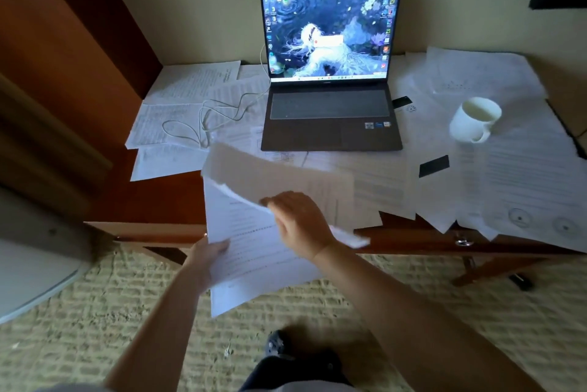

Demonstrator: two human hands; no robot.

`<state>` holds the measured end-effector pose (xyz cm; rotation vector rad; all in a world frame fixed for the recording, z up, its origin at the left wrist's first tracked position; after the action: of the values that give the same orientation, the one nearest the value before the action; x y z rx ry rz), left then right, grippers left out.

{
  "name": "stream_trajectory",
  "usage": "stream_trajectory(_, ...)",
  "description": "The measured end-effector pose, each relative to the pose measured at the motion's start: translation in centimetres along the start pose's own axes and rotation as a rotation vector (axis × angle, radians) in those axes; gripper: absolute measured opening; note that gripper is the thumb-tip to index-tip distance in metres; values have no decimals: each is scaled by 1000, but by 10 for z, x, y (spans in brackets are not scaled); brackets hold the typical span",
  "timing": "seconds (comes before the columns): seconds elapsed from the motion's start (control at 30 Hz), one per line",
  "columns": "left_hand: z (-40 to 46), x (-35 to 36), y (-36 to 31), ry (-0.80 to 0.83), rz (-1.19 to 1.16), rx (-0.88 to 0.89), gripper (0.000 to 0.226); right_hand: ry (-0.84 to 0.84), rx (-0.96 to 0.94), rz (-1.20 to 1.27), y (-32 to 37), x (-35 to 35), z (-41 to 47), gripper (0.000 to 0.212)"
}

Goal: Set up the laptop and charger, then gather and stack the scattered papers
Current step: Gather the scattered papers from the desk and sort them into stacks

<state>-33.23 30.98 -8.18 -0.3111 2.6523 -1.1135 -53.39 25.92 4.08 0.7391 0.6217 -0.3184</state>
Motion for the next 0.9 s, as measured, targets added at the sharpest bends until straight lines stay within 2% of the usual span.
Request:
stream_trajectory(0.07, -3, 7, 5, 201, -114, -55, 40, -15, -51, 17, 6, 3, -2, 27)
stream_trajectory(0.1, -6, 7, 5, 234, -147, -70, 45, -40, -7, -3, -1, 4, -6, 24)
stream_trajectory(0.2, 2, -3, 12, 286, -250, -50, 43, -173, 390, -83, -42, 3, -31, 27)
stream_trajectory(0.27, 11, -12, 21, 250, -321, -75, 42, -198, 535, -14, -50, 7, -45, 30)
stream_trajectory(0.33, 14, -17, 23, 224, -326, -105, 39, -162, 675, 254, -45, 18, -50, 37)
stream_trajectory(0.4, 14, -19, 19, 185, -249, -116, 24, -56, 865, 529, -38, 28, -55, 48)
stream_trajectory(0.43, 13, -23, 17, 158, -190, -131, 22, -23, 909, 614, -35, 32, -56, 46)
stream_trajectory(0.53, 14, -30, 18, 182, -167, -155, 25, 53, 992, 703, -31, 32, -54, 26)
stream_trajectory(0.63, 18, -35, 15, 162, -105, -131, 23, 64, 1133, 721, -41, 35, -58, 23)
stream_trajectory(0.73, 22, -29, 8, 132, -70, -53, 37, -91, 1337, 837, -51, 46, -61, 23)
stream_trajectory(0.8, 16, -27, 2, 54, -69, -28, 36, -141, 1469, 704, -57, 46, -66, 30)
stream_trajectory(0.87, 11, -22, -6, 36, -63, -3, 32, 3, 1434, 406, -60, 44, -63, 29)
stream_trajectory(0.9, 9, -20, -9, 38, -49, 9, 30, 78, 1364, 278, -61, 45, -61, 41)
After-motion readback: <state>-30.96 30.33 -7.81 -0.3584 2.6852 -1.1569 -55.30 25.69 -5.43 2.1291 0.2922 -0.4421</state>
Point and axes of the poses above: each hand's wrist, its own z-axis towards the middle knuckle, its own x-axis out of the palm, y = z × x, the point moved 7 cm from there along z, towards the middle knuckle, and after that the axes turned 5 degrees about z, right-handed, at the moved point
